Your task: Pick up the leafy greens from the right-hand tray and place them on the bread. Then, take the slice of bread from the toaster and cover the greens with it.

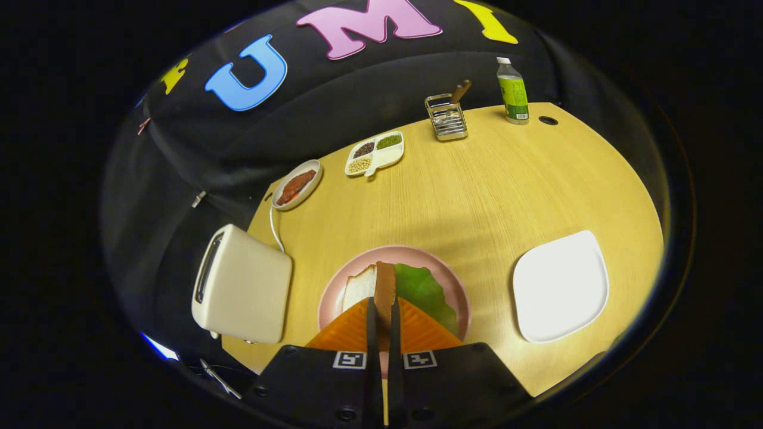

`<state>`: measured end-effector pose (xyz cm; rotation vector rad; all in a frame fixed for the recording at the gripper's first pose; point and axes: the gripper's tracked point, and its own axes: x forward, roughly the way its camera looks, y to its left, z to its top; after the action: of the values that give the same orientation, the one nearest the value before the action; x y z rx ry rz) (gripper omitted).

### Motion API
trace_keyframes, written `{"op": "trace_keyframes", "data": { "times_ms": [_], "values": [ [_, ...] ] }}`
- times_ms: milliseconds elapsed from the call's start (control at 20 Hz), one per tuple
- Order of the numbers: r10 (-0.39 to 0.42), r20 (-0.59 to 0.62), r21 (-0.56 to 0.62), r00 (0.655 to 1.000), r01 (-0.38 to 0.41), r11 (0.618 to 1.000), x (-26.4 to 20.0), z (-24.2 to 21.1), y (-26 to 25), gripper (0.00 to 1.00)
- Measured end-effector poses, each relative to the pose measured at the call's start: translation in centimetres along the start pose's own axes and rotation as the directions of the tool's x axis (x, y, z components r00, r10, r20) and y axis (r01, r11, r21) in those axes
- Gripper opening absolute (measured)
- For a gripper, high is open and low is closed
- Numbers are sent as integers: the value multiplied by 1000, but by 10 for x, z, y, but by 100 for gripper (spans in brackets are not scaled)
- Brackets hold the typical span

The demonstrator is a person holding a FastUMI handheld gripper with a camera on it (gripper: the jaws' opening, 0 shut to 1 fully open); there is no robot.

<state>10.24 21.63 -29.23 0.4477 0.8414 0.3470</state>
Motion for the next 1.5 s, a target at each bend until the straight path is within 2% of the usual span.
{"op": "trace_keyframes", "data": {
  "times_ms": [350, 400, 550, 600, 700, 850, 1050, 1200, 1350, 1500],
  "values": [
    [-81, -43, -109, 996, 76, 991, 28, -14, -27, 13],
    [-105, -44, -123, 994, 98, 987, 29, -16, -34, 17],
    [-152, -43, -177, 987, 142, 974, 30, -22, -48, 39],
    [-155, -33, -187, 987, 146, 971, 29, -20, -47, 41],
    [-152, -28, -204, 988, 144, 968, 31, -17, -49, 44],
    [-142, -16, -216, 990, 136, 967, 27, -16, -46, 56],
    [-128, -10, -222, 992, 122, 967, 16, -18, -44, 86],
    [-99, 13, -223, 995, 100, 970, 7, -16, -36, 90],
    [-71, 33, -208, 997, 76, 975, -4, -12, -28, 99],
    [-48, 63, -207, 997, 60, 976, -20, -4, -20, 99]
  ]
}}
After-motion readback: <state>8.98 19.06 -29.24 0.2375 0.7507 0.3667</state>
